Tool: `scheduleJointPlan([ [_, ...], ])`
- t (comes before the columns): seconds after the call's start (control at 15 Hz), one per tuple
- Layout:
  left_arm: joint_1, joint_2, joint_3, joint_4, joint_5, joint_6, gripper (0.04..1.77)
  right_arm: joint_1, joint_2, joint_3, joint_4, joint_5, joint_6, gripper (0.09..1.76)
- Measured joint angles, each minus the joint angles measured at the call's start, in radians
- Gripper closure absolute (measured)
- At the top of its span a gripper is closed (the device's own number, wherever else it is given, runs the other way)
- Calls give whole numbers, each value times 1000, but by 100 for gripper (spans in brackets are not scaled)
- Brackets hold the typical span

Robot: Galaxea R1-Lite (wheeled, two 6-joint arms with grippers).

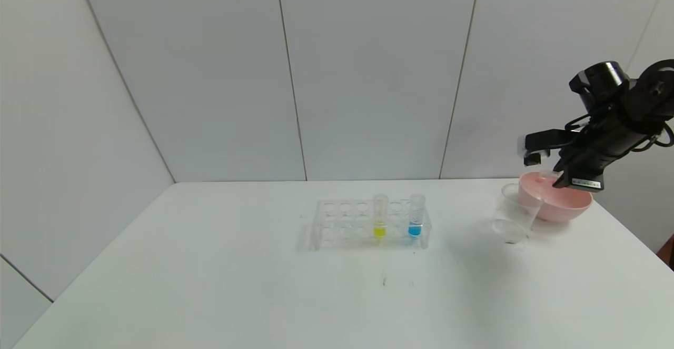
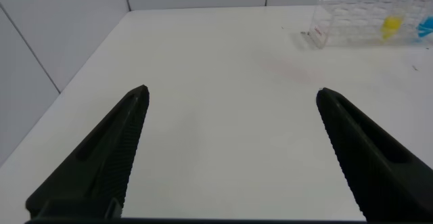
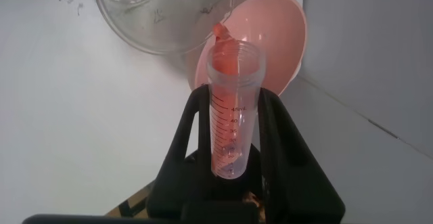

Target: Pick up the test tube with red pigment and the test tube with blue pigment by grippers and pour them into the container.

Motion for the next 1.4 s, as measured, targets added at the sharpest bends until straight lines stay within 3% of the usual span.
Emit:
scheduleJointPlan([
  [1.4, 0, 0, 0, 0, 0, 0, 5, 116, -9, 0, 2, -307, -113, 137],
])
